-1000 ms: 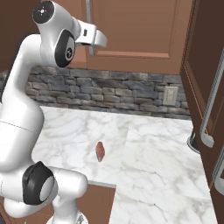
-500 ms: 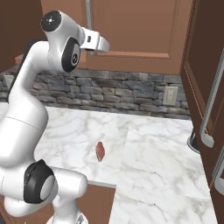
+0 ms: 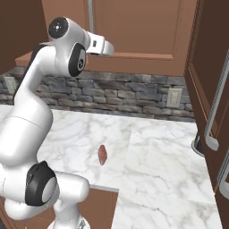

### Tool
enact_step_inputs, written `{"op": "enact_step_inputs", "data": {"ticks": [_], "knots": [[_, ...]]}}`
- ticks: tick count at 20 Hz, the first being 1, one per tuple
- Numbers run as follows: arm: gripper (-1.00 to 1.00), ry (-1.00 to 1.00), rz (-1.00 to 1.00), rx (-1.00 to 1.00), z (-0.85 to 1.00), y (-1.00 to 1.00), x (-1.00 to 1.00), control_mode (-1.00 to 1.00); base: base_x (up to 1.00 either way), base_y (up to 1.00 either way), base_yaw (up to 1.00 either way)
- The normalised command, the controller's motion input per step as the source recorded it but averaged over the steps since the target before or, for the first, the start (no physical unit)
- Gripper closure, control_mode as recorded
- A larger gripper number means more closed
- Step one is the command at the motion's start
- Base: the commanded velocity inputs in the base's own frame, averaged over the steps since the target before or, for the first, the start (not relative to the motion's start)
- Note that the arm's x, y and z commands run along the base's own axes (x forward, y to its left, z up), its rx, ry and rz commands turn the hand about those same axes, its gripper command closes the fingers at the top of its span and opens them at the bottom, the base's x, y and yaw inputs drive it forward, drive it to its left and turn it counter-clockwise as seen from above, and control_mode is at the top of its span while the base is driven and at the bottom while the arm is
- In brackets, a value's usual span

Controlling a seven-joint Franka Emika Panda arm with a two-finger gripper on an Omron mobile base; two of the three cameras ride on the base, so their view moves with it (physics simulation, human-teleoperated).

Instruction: Retrieve the tupperware from the cabinet, then place the raw meat into the tupperware to avoid contamination.

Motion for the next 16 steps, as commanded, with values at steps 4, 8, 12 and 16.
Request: {"op": "enact_step_inputs", "data": {"ticks": [4, 8, 12, 16], "knots": [[1.00, -0.03, 0.03, 0.00, -0.04, 0.00, 0.22, -1.00, 0.00, 0.00, 0.00], [1.00, 0.00, 0.00, 0.00, 0.00, -0.03, 0.20, -1.00, 0.00, 0.00, 0.00], [1.00, 0.00, 0.01, 0.00, 0.00, -0.16, 0.11, -1.00, 0.00, 0.00, 0.00], [1.00, 0.00, 0.00, 0.00, 0.00, -0.17, -0.24, -1.00, 0.00, 0.00, 0.00]]}}
